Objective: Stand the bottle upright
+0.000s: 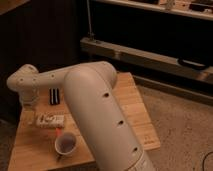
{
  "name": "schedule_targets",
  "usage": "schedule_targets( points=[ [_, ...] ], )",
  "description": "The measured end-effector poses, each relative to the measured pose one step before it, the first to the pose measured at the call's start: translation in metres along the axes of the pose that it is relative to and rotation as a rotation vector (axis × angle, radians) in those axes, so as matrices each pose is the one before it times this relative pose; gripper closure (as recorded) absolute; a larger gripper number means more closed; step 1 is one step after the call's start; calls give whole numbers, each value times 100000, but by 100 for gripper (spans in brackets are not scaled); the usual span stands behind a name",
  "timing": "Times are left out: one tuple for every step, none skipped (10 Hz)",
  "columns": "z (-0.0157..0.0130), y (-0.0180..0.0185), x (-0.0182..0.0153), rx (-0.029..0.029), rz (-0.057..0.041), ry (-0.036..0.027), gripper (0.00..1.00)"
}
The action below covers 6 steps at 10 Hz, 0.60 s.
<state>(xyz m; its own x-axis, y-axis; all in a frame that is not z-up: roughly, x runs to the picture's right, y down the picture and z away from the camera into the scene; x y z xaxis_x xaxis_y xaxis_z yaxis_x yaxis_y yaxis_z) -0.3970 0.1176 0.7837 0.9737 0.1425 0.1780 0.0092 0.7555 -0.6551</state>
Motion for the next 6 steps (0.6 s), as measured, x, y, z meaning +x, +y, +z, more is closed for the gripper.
schedule_targets(
  points=[
    [355, 259, 42, -321, -48, 49, 35],
    [263, 286, 7, -436, -17, 60, 35],
    [331, 374, -138, -539, -340, 119, 35],
    [522, 377, -190, -778, -501, 416, 35],
    [592, 132, 17, -996, -4, 285, 35],
    [431, 30, -12, -734, -203, 207, 35]
  ],
)
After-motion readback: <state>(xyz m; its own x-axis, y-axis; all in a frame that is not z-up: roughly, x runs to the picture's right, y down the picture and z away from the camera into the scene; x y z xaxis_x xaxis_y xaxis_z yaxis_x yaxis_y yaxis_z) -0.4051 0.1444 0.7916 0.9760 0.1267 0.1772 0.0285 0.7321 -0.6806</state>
